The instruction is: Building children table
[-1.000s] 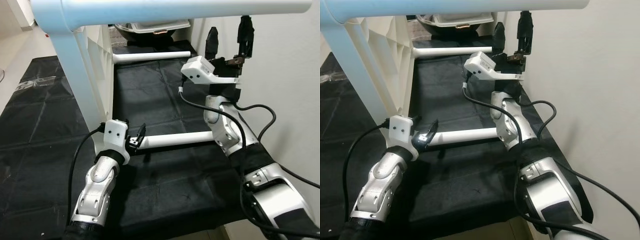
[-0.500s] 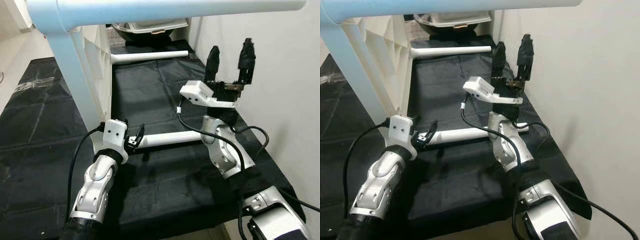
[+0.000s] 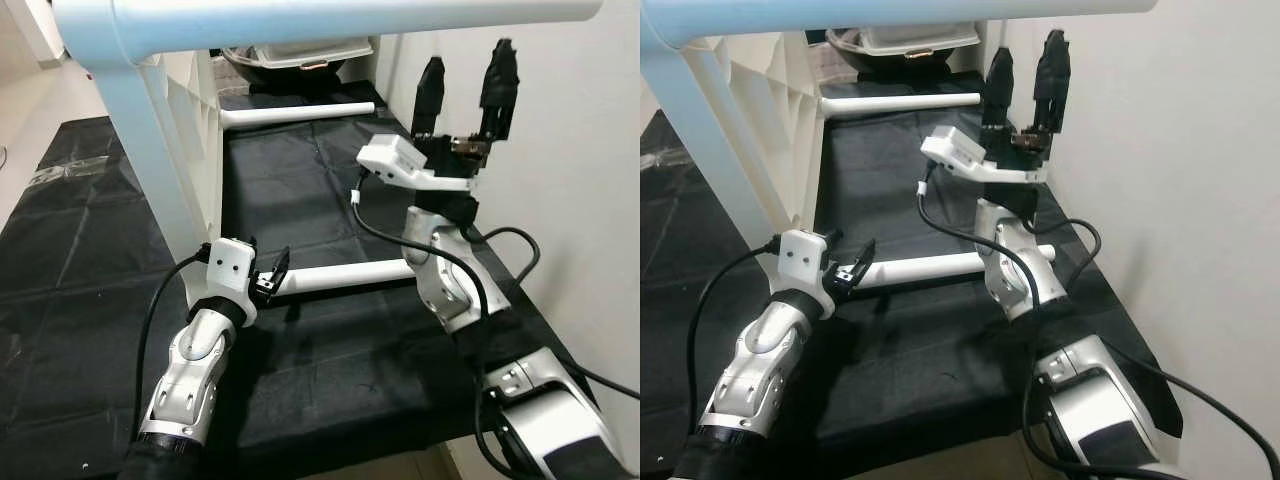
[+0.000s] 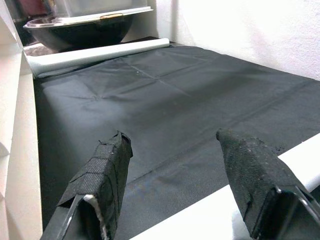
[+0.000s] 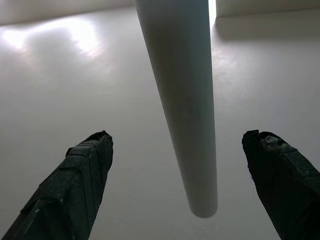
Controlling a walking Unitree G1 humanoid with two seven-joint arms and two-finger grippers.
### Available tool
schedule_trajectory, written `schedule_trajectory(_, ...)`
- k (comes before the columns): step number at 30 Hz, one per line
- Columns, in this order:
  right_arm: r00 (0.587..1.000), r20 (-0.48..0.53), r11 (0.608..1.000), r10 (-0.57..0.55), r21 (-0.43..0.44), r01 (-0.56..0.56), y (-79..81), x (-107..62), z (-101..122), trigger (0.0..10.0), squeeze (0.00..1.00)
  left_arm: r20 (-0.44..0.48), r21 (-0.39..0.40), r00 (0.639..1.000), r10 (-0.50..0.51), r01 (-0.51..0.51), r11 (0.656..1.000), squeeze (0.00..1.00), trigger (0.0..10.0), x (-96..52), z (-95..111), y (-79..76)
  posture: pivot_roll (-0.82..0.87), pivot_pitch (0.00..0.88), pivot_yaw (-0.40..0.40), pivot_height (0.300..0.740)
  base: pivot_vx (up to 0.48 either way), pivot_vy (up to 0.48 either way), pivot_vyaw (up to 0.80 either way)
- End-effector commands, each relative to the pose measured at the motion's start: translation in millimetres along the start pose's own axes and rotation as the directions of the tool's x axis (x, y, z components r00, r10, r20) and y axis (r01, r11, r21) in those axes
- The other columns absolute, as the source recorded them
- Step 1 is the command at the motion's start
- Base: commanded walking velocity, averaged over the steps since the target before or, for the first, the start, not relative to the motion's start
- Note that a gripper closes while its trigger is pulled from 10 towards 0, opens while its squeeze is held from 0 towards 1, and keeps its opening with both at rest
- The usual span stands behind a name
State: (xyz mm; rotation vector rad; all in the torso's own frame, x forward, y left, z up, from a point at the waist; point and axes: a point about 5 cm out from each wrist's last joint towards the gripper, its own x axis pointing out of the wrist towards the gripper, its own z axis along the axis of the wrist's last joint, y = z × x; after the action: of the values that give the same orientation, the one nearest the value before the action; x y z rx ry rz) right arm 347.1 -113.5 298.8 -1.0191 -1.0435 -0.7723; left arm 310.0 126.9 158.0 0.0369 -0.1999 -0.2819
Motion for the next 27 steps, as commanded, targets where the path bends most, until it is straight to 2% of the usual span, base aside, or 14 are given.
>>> schedule_trajectory(1, 0.999, 0.031, 1.0, -0.015, -0.013, 0.015, 1.6, 4.9, 2.1, 10.0, 0.0, -0.014, 0.011, 1.0, 0.005, -0.005, 1.0, 0.0, 10.0, -1.6, -4.3, 3.3, 0.0, 0.138, 0.035, 0.74, 0.0, 0.0, 0.0)
schedule_trajectory(4, 0.997, 0.05, 0.997, -0.055, -0.041, 0.057, 3.5, 20.7, 1.2, 10.0, 0.0, -0.012, 0.016, 1.0, 0.01, -0.01, 1.0, 0.0, 10.0, -2.3, -3.6, 5.2, 0.01, 0.137, 0.032, 0.74, 0.0, 0.0, 0.0)
schedule_trajectory(16, 0.995, 0.059, 0.994, -0.085, -0.062, 0.088, 7.8, 37.2, 3.8, 10.0, 0.0, -0.007, 0.018, 1.0, 0.018, -0.018, 1.0, 0.0, 10.0, -1.6, -2.6, 8.3, 0.01, 0.135, 0.031, 0.74, 0.0, 0.0, 0.0)
schedule_trajectory(27, 0.988, 0.083, 0.989, -0.129, -0.06, 0.134, 11.3, 54.1, 9.9, 10.0, 0.0, -0.005, 0.032, 0.999, 0.05, -0.05, 0.998, 0.0, 10.0, -2.3, -1.8, 17.9, 0.0, 0.134, 0.02, 0.74, 0.0, 0.0, 0.0)
